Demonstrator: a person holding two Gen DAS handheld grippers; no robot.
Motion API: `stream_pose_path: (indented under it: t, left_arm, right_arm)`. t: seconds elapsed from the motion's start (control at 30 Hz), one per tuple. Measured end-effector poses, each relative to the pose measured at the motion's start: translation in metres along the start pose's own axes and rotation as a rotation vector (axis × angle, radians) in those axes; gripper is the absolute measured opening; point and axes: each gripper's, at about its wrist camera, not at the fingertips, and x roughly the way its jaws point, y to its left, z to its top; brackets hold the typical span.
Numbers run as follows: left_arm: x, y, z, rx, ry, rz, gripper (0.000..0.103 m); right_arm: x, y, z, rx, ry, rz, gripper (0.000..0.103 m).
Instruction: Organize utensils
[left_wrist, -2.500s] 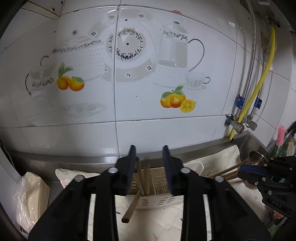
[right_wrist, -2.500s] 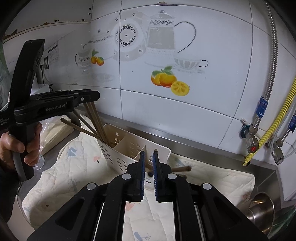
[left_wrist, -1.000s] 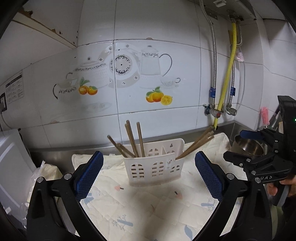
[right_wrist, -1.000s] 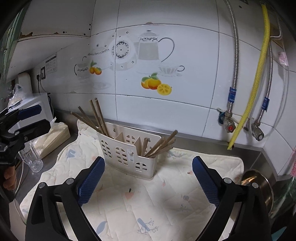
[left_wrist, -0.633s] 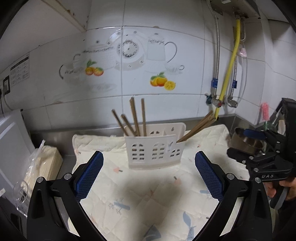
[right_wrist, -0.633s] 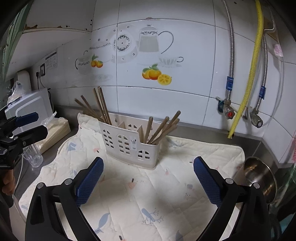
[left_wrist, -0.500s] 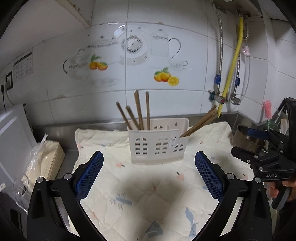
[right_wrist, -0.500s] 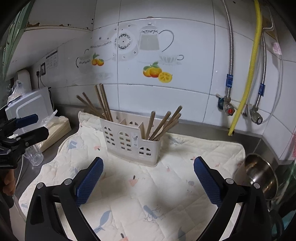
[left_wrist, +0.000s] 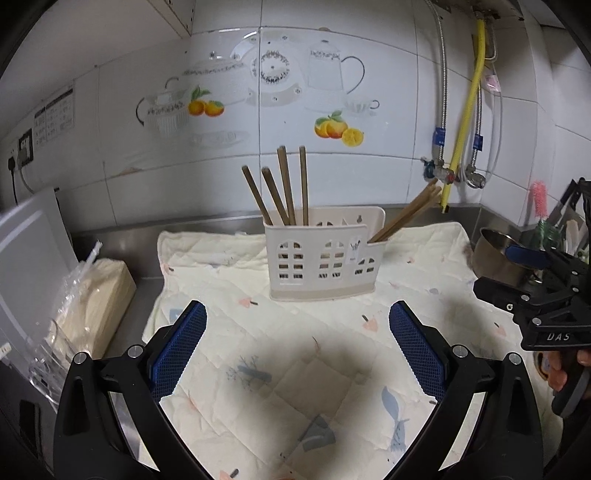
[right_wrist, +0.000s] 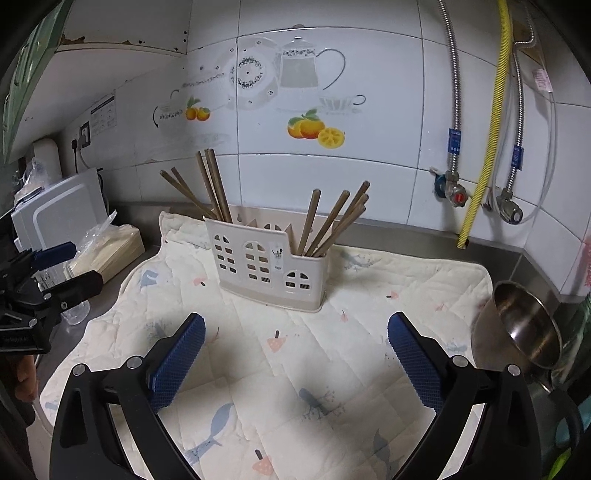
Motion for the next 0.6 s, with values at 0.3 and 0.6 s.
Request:
stream_pose_path:
  t: [0.3, 0.6]
  left_arm:
    - [0.001, 0.001, -0.011, 0.000, 0.017, -0.004, 0.098]
    - [0.003, 0.003, -0.018, -0.008, 0.035, 0.000, 0.098]
  right_arm:
    - [0.000, 0.006, -0.014, 0.001, 0.020, -0.018, 0.096]
    - [0.000, 0.007, -0.016, 0.004, 0.030, -0.021, 0.096]
